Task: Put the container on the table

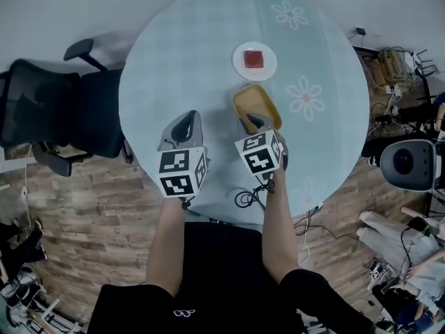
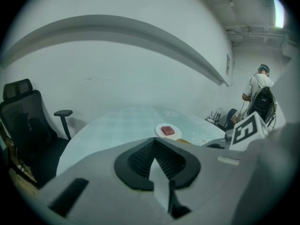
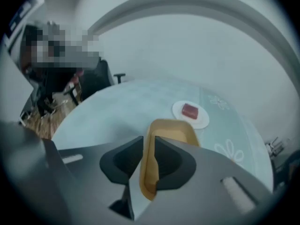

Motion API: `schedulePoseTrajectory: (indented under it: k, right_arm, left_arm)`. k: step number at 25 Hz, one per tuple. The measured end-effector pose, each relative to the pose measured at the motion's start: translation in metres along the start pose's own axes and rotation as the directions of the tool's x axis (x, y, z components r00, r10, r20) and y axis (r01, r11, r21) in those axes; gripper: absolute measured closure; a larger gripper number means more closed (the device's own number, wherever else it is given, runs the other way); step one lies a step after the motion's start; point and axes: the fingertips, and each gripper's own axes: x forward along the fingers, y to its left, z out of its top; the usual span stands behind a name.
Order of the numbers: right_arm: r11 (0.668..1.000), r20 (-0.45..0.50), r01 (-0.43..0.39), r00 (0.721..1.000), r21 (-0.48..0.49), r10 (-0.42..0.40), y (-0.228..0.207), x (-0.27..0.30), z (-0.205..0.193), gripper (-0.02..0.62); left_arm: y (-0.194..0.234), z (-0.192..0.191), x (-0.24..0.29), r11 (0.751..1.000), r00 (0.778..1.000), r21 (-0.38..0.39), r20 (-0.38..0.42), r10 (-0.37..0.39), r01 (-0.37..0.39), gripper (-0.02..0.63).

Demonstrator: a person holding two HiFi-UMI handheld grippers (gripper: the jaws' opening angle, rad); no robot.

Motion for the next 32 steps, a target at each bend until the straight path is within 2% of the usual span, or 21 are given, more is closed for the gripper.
schedulePoseTrajectory:
  k: [2,5,6,8,10,11,13,14,16,20,28,32]
  right_arm:
    - [0.996,0.155,0.033,0.987,0.081,-0.045,-0.012,-0.024,0.033,0.542]
    - [0.992,0.342,0.076,0.934,0.105,-0.107,-0.030,-0.071,0.080,0.574]
    - [0.988,0.407,0.091,0.904,0.122,-0.134,-0.036,-0.091,0.094,0.584]
    - [0.973,0.533,0.109,0.821,0.202,-0.203,-0.051,-0.132,0.117,0.584]
    - [0.947,0.624,0.083,0.734,0.309,-0.268,-0.065,-0.170,0.128,0.584]
    - [0.932,0.652,0.054,0.700,0.358,-0.291,-0.071,-0.185,0.129,0.584]
    - [0.898,0.670,0.006,0.663,0.439,-0.332,-0.080,-0.203,0.121,0.584]
    - [0.884,0.661,0.006,0.661,0.468,-0.355,-0.084,-0.208,0.115,0.584]
    - [0.866,0.619,0.053,0.678,0.497,-0.397,-0.087,-0.212,0.100,0.586]
    - [0.857,0.574,0.120,0.695,0.501,-0.433,-0.087,-0.219,0.087,0.586]
    - [0.852,0.584,0.168,0.661,0.496,-0.470,-0.078,-0.241,0.092,0.584]
    - [0.864,0.573,0.255,0.661,0.434,-0.484,-0.072,-0.246,0.097,0.584]
  left_arm:
    - [0.000,0.009,0.000,1.000,1.000,0.005,0.015,-0.013,0.013,0.604]
    - [-0.008,0.026,-0.001,0.999,0.997,0.023,0.055,-0.045,0.044,0.604]
    - [-0.012,0.033,-0.002,0.998,0.996,0.031,0.073,-0.057,0.055,0.605]
    - [-0.020,0.050,-0.006,0.997,0.990,0.051,0.118,-0.072,0.066,0.605]
    - [-0.030,0.068,-0.011,0.995,0.982,0.071,0.172,-0.081,0.070,0.605]
    - [-0.035,0.077,-0.014,0.994,0.976,0.080,0.198,-0.089,0.075,0.605]
    - [-0.046,0.091,-0.021,0.991,0.964,0.093,0.240,-0.114,0.094,0.605]
    - [-0.051,0.095,-0.024,0.989,0.959,0.098,0.253,-0.129,0.107,0.604]
    - [-0.058,0.099,-0.029,0.986,0.952,0.109,0.266,-0.154,0.129,0.604]
    - [-0.065,0.103,-0.035,0.980,0.946,0.127,0.267,-0.182,0.153,0.604]
    - [-0.070,0.109,-0.047,0.971,0.937,0.150,0.271,-0.221,0.186,0.606]
    - [-0.072,0.109,-0.049,0.968,0.935,0.154,0.267,-0.233,0.197,0.605]
